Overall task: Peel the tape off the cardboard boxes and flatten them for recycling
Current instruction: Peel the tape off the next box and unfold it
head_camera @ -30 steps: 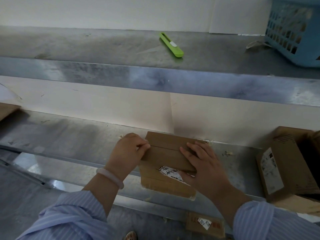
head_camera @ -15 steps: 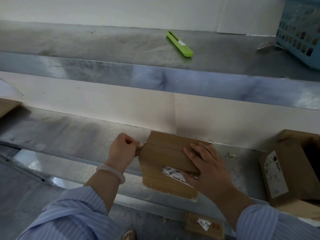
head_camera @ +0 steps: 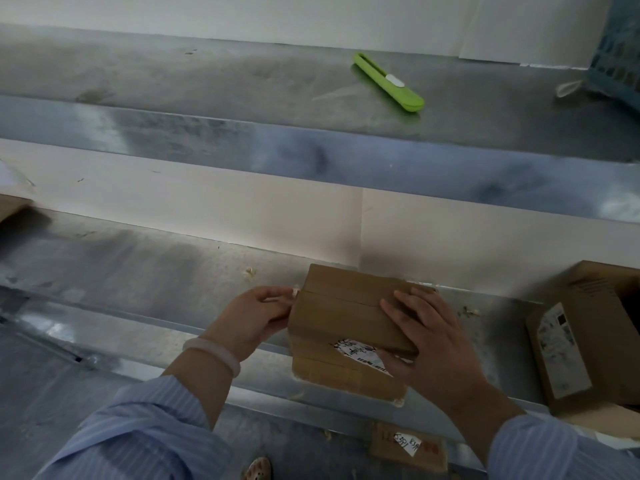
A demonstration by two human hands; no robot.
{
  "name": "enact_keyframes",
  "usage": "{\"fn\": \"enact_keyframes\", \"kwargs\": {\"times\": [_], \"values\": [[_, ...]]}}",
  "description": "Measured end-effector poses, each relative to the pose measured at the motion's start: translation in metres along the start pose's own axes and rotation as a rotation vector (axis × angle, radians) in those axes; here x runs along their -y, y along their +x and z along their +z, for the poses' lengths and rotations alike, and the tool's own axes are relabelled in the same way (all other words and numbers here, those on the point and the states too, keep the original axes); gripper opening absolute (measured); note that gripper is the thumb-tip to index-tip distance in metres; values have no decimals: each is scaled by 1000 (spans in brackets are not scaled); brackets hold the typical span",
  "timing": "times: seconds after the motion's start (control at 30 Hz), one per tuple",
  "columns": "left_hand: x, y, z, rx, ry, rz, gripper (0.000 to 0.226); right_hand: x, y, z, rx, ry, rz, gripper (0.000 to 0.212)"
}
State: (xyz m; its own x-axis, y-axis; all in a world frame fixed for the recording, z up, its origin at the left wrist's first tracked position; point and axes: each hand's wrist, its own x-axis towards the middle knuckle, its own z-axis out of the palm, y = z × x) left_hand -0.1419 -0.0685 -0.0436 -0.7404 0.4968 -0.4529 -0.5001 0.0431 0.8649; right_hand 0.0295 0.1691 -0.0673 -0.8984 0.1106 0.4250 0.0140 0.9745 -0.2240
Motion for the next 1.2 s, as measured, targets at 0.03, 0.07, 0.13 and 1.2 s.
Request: {"fn": "enact_keyframes", "kwargs": {"times": [0.03,0.07,0.13,1.2], "values": [[-1,1,1,28,-31,-36,19,0,0,0,-7,2,-4,67],[-1,1,1,53,-69,-71,19,0,0,-1,-10,1,-5,67],[-1,3,-3,81,-161,-109,21,1,-1,-1,-12,2,-1,67],[16,10,-3,-249,841,530,12,0,4,3,-43,28,-23,65]]}}
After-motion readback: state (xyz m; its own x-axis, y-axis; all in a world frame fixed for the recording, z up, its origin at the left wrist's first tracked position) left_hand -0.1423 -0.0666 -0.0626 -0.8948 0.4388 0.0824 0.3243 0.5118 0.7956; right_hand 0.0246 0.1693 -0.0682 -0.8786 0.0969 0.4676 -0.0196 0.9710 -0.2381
